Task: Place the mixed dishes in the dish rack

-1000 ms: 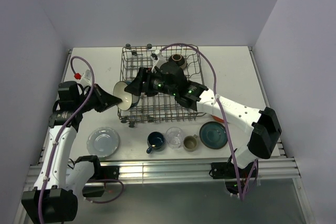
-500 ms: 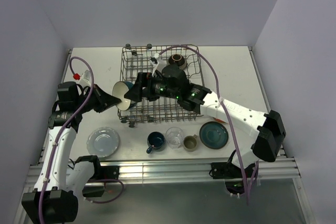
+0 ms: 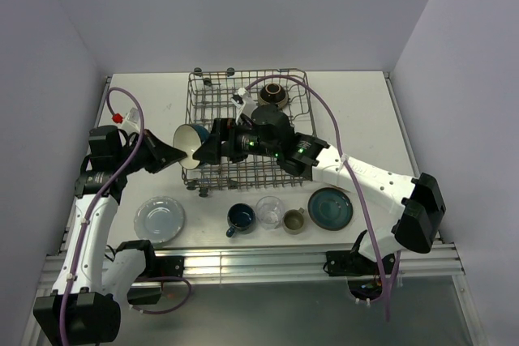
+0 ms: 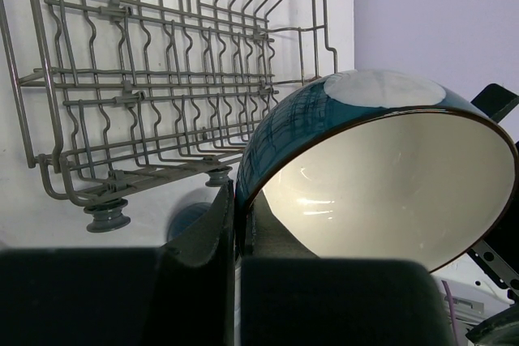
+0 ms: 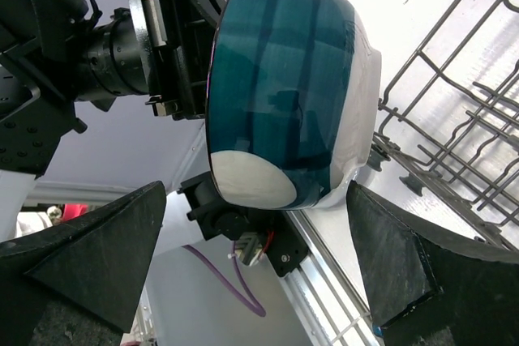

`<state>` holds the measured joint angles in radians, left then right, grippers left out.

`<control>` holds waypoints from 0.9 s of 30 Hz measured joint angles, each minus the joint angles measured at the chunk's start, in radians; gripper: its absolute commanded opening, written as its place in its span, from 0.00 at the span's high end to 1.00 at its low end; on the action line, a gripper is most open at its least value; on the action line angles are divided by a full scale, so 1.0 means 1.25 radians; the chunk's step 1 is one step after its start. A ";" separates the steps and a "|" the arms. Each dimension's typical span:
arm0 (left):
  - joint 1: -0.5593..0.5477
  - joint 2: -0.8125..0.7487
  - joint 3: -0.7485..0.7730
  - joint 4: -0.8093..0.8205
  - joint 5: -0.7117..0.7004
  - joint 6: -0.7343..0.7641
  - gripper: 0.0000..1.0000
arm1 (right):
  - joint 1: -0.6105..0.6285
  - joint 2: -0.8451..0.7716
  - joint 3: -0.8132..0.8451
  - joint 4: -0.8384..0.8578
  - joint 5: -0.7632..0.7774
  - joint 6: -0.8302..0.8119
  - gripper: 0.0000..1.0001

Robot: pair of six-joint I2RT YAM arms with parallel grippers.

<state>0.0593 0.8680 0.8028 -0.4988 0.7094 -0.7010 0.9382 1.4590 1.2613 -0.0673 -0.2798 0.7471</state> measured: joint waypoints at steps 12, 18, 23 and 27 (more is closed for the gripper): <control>0.006 0.000 0.000 0.002 -0.002 -0.011 1.00 | 0.000 0.048 0.041 -0.005 0.008 0.002 0.05; 0.011 0.000 0.000 0.002 -0.008 -0.014 1.00 | 0.000 0.060 0.050 -0.007 0.016 0.002 0.16; 0.012 0.000 0.000 0.007 -0.009 -0.014 1.00 | 0.000 0.061 0.050 -0.007 0.029 0.002 0.13; 0.012 0.000 0.000 0.007 -0.009 -0.014 1.00 | 0.002 0.061 0.050 -0.007 0.039 -0.003 0.09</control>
<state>0.0746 0.8684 0.8028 -0.4904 0.6987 -0.7185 0.9401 1.5352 1.3239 -0.0757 -0.2310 0.7433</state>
